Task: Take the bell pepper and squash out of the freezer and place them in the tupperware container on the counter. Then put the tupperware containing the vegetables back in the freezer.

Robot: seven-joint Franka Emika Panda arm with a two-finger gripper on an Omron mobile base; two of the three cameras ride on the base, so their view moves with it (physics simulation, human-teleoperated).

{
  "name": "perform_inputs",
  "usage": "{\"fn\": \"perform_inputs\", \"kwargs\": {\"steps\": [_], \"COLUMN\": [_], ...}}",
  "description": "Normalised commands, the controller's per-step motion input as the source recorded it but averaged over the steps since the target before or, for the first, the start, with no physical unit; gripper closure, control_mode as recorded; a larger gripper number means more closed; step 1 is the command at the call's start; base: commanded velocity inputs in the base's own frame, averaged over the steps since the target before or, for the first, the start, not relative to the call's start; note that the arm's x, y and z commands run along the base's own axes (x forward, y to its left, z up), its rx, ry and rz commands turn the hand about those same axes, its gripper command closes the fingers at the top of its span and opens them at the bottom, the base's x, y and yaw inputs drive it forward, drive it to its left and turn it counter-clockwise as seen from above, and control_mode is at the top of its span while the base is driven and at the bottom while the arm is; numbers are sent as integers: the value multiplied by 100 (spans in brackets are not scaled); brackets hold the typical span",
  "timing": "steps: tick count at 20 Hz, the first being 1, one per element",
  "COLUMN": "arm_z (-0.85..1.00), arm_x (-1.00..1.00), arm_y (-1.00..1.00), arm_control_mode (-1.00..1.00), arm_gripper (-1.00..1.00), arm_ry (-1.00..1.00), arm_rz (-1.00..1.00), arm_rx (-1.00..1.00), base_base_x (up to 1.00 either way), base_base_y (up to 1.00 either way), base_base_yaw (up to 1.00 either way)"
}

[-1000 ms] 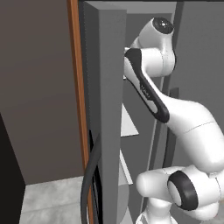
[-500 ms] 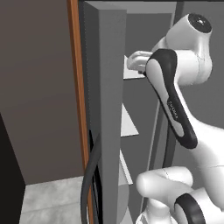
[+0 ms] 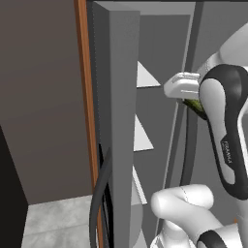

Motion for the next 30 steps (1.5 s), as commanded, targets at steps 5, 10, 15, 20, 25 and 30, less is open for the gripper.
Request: {"fn": "perform_inputs", "kwargs": {"steps": [5, 10, 15, 20, 25, 30], "arm_z": [-28, -43, -28, -7, 0, 0], "arm_x": [-47, -5, -1, -13, 0, 0], "arm_y": [-50, -29, -5, -1, 0, 0], "arm_control_mode": [-100, -100, -100, 100, 100, 100], "arm_gripper": [100, 100, 100, 100, 100, 100], "arm_ry": [9, 5, 0, 0, 0, 0], "arm_rz": [0, 0, -2, 0, 0, 0], "arm_rx": [0, 0, 0, 0, 0, 0], "base_base_x": [0, 0, 0, -55, -53, 3], "base_base_y": [0, 0, 0, -7, -76, -100], "base_base_yaw": [0, 0, 0, 0, -4, -8]}}
